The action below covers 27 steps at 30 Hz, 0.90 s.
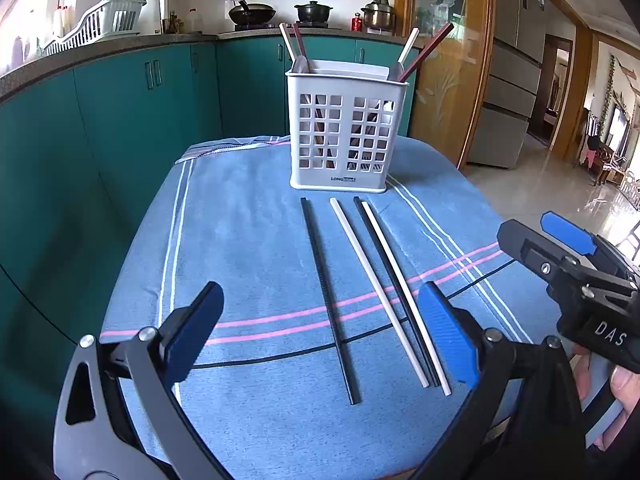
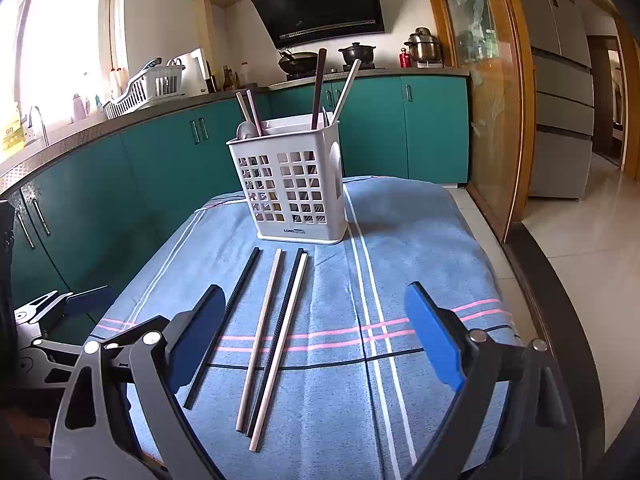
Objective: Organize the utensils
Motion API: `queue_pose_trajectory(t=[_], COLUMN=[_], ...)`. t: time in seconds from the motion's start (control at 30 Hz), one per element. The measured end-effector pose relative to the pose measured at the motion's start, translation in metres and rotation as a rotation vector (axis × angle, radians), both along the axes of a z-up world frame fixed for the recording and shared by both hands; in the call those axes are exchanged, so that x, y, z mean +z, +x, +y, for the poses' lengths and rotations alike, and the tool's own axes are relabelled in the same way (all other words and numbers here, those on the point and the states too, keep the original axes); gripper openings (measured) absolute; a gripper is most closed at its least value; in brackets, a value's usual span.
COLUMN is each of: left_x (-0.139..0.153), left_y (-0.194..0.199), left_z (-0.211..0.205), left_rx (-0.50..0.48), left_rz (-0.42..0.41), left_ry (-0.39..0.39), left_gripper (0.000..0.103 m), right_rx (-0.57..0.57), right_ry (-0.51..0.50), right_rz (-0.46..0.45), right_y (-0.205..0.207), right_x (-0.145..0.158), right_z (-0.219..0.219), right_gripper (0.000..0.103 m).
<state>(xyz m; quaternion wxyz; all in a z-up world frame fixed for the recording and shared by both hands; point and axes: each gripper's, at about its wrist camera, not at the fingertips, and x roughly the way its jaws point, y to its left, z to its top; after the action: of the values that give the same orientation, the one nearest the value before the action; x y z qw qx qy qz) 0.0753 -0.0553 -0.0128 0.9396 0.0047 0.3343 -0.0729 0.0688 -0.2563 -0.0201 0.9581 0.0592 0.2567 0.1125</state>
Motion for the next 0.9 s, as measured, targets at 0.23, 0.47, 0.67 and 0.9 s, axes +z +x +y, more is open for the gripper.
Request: queue_pose_trajectory(t=[0.23,0.47,0.67,0.9], left_x=[0.004,0.019,0.029,0.029], left_y=[0.005,0.016,0.024,0.032], left_z=[0.01,0.045,0.091,0.109], left_rx=[0.011,0.061,0.153,0.172], left_rz=[-0.007,-0.053,-0.089,-0.076], left_ry=[-0.03,-0.115,-0.19,-0.215], left_gripper=[0.097,0.096,0.096,0.096], right_rx=[0.002,0.089,0.211,0.256], right_ry=[-0.012,-0.03,-0.1,-0.187], right_rz=[0.006,0.079,0.268,0.439], right_y=[0.006,0.038,0.12,0.19], right_x=[-0.003,0.007,-0.004,-0.034], right_z=[-0.003,0.018,0.061,0.105], right_gripper=[0.089,0.079,0.055,0.029])
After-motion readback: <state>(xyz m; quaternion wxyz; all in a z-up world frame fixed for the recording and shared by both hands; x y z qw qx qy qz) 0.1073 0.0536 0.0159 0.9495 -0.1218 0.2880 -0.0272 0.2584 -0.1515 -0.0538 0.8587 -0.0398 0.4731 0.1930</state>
